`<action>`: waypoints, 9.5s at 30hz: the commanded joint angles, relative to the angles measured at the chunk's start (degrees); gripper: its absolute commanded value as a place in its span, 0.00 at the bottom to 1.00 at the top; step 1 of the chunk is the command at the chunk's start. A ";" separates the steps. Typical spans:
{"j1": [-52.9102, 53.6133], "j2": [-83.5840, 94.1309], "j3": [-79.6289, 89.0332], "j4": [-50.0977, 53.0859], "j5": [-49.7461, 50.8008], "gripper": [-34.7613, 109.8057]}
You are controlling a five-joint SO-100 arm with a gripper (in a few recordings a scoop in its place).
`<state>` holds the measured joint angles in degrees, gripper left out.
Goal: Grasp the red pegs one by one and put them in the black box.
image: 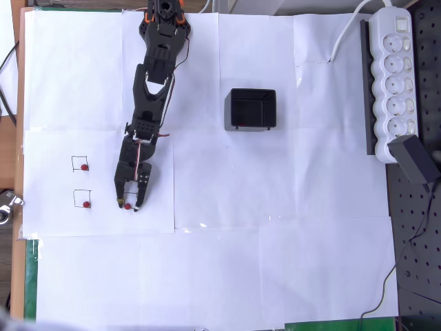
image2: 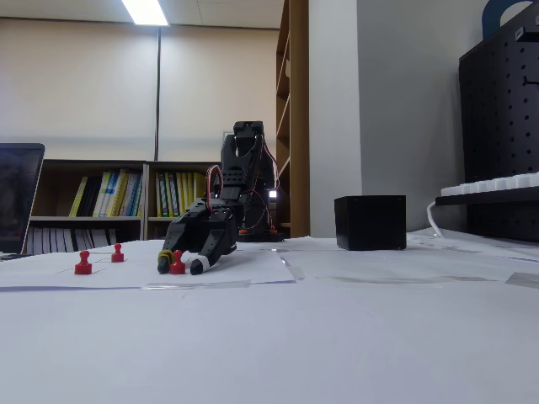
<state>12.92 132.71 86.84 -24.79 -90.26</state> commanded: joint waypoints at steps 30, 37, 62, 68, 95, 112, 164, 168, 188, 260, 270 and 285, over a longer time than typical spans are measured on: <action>-26.63 -32.52 43.51 127.97 -13.45 0.24; -44.91 -36.12 40.96 127.18 -26.98 0.24; -54.84 -36.56 39.81 127.44 -25.93 0.37; -34.80 -62.05 13.89 86.66 -21.18 0.37; 20.57 -25.75 -31.90 -1.23 5.89 0.36; 21.09 -16.79 -21.80 -2.99 3.78 0.35; -35.60 -57.66 30.76 128.14 -21.80 0.24; -54.14 -54.32 29.71 125.95 -25.58 0.24; -58.89 -24.96 35.33 118.21 -26.98 0.30; 13.18 1.58 6.42 2.11 0.44 0.34; 12.48 6.33 14.06 3.78 0.88 0.34; 12.66 8.79 17.58 5.19 1.67 0.33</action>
<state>25.40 141.15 101.34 -19.69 -88.24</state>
